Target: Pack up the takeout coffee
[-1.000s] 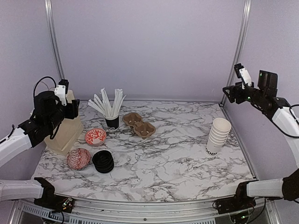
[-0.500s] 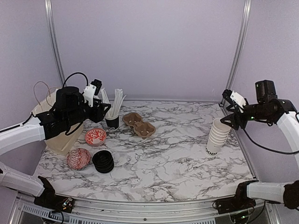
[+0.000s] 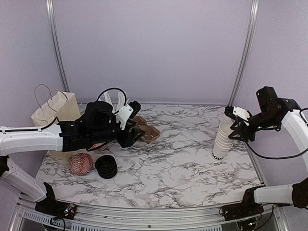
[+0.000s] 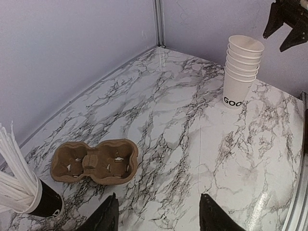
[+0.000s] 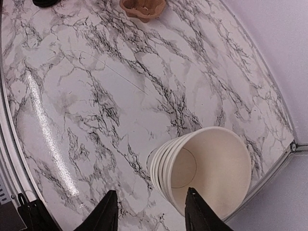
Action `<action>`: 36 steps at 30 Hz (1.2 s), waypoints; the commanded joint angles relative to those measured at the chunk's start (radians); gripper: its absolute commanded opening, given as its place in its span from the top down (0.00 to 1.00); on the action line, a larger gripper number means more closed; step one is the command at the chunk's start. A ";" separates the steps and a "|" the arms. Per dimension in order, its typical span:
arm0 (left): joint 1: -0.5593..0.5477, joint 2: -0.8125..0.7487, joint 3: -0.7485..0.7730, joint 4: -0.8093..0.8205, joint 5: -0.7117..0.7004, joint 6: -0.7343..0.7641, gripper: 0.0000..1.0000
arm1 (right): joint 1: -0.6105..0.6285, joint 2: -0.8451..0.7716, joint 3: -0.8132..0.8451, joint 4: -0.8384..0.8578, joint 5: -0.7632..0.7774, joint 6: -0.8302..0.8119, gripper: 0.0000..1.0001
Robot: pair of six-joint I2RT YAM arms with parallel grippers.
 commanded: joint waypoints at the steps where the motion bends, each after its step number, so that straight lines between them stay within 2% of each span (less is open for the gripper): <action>1: -0.034 0.004 -0.004 0.000 -0.022 -0.019 0.42 | 0.015 0.047 0.066 -0.014 0.014 -0.014 0.57; 4: -0.048 0.003 -0.011 0.001 -0.023 -0.028 0.41 | 0.018 0.079 0.074 -0.014 0.024 -0.014 0.63; 12: -0.063 -0.005 -0.019 0.003 -0.037 -0.032 0.33 | 0.025 0.130 0.063 0.012 0.068 -0.013 0.67; 26: -0.073 -0.020 -0.056 0.023 -0.047 -0.042 0.32 | 0.025 0.170 0.061 0.037 0.070 0.015 0.84; 29: -0.074 -0.017 -0.058 0.023 -0.050 -0.042 0.32 | 0.026 0.176 0.063 0.036 0.075 0.014 0.84; 32: -0.076 -0.014 -0.060 0.021 -0.051 -0.041 0.31 | 0.026 0.181 0.061 0.036 0.080 0.014 0.79; 36: -0.079 -0.013 -0.064 0.022 -0.059 -0.042 0.31 | 0.027 0.185 0.059 0.037 0.090 0.017 0.79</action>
